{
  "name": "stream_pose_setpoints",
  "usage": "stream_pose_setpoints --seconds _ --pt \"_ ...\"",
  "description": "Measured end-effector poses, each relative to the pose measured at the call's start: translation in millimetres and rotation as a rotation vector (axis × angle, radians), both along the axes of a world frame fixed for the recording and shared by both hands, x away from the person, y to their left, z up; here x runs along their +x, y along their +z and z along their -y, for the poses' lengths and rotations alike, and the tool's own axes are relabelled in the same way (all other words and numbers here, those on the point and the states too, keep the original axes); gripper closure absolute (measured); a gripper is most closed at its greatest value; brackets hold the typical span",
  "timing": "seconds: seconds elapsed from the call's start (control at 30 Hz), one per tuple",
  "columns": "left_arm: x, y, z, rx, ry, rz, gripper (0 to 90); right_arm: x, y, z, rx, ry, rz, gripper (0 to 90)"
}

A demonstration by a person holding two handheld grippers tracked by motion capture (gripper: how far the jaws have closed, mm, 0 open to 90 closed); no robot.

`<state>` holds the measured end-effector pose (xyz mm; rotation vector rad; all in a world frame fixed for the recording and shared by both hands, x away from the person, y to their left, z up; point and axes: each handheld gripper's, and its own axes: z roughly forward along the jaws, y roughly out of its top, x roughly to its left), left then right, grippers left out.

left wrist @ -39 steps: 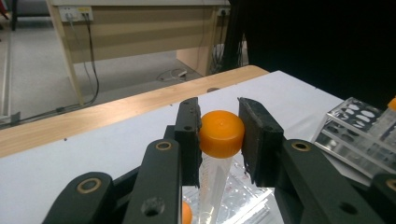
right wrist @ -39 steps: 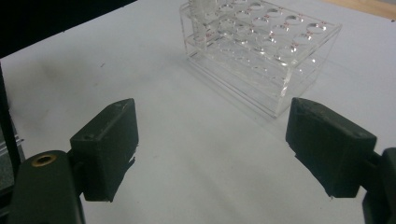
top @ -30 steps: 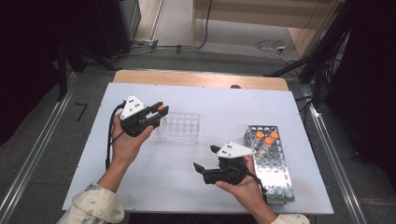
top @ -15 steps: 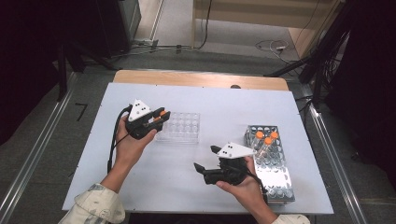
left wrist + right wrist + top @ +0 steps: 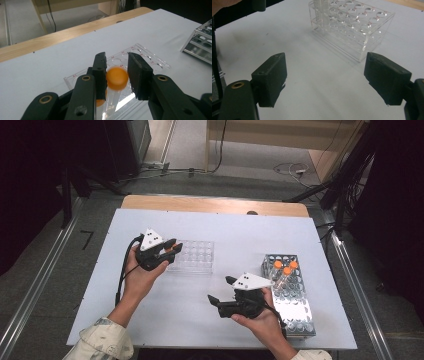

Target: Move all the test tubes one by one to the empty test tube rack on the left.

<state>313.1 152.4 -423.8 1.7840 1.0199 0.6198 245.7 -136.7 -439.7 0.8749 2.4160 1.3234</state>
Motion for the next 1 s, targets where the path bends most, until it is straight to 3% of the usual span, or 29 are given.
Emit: stream_pose_setpoints --seconds 0.17,0.47,0.77,1.0 --pt "-0.8 0.9 0.2 -0.008 -0.005 -0.002 65.9 -0.4 0.1 -0.2 0.000 0.000 0.000 17.0" --pt "-6.4 9.7 -2.3 -0.070 -0.009 0.019 58.7 -0.5 1.1 1.0 0.007 -0.003 0.004 17.0" --pt "-12.6 16.1 4.6 -0.113 -0.054 0.006 40.5 -0.8 6.9 6.5 0.018 -0.027 0.017 17.4" --pt "-15.9 16.5 11.2 -0.108 -0.081 -0.003 30.8 -2.3 14.1 16.4 0.026 -0.055 0.038 17.4"
